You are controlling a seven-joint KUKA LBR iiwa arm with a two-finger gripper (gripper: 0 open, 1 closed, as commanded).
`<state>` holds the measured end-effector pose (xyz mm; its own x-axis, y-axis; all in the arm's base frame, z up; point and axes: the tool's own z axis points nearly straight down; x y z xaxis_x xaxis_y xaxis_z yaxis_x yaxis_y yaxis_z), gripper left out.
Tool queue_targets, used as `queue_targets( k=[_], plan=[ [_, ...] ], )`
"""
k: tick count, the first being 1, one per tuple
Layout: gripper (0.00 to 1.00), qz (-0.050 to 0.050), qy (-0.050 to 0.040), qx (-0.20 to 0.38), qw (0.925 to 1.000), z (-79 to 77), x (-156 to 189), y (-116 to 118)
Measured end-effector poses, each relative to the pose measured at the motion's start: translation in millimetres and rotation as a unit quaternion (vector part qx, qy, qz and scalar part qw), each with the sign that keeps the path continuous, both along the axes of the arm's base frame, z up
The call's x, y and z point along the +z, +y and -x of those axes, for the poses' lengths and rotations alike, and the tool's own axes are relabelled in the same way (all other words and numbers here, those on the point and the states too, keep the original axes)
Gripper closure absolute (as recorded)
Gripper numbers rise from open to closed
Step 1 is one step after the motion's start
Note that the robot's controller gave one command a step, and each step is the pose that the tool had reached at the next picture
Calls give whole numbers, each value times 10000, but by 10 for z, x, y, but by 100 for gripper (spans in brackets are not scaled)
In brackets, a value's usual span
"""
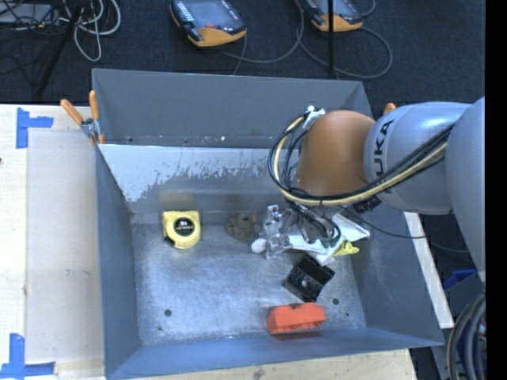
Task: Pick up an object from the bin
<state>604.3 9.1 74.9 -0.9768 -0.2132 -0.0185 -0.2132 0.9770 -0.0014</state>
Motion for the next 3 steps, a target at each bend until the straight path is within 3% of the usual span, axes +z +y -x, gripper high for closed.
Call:
queue_targets(
  k=[1,3],
  plan=[
    [100,-1,0,-2,10000,0,0,-1],
    [100,9,121,-2,9999,52,222,0]
  ],
)
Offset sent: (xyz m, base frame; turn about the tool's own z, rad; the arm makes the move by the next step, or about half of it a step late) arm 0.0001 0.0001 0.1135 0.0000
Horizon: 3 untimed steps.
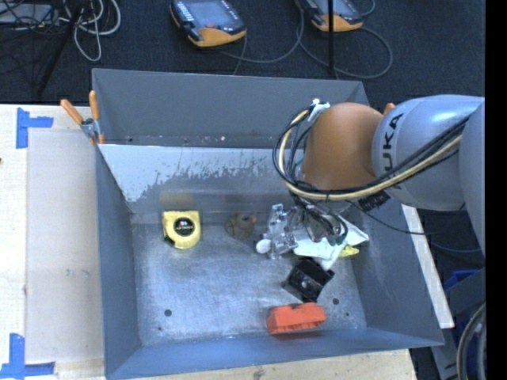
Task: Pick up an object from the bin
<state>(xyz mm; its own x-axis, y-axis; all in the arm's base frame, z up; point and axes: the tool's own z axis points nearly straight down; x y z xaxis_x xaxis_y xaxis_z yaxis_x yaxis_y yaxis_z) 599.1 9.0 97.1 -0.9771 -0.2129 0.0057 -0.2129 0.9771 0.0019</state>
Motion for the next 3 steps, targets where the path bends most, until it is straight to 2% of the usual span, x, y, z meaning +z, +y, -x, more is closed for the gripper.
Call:
queue_targets(
  k=[2,3],
  plan=[
    [100,2,-47,-3,10000,-21,345,3],
    [100,2,-46,-6,10000,-22,406,4]
  ],
)
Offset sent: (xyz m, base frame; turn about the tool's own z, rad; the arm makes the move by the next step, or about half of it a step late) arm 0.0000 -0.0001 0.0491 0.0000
